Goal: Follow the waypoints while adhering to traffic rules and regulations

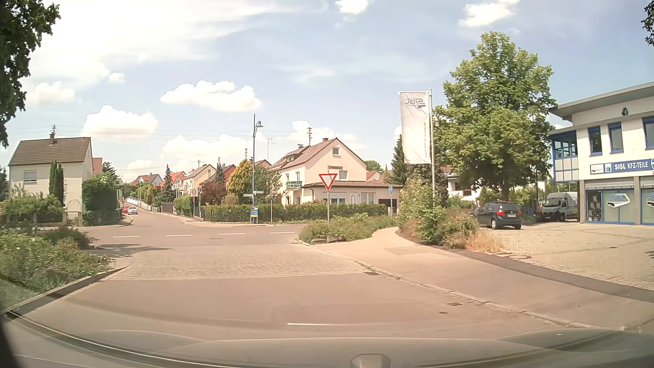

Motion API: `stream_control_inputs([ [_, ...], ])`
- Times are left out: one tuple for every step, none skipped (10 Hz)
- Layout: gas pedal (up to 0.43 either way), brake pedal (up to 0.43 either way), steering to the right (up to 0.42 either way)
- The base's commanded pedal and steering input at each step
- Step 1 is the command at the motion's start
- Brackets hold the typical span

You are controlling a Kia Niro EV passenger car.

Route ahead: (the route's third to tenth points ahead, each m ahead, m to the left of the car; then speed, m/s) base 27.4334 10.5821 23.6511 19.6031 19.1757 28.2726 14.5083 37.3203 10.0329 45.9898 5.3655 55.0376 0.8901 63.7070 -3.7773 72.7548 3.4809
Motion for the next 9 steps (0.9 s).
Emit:
stream_control_inputs([
  [0.039,0.0,0.066],
  [0.047,0.0,0.041],
  [0.059,0.0,0.025],
  [0.059,0.0,0.004],
  [0.059,0.0,-0.021],
  [0.059,0.0,-0.039],
  [0.059,0.0,-0.059],
  [0.059,0.0,-0.074],
  [0.059,0.0,-0.084],
])
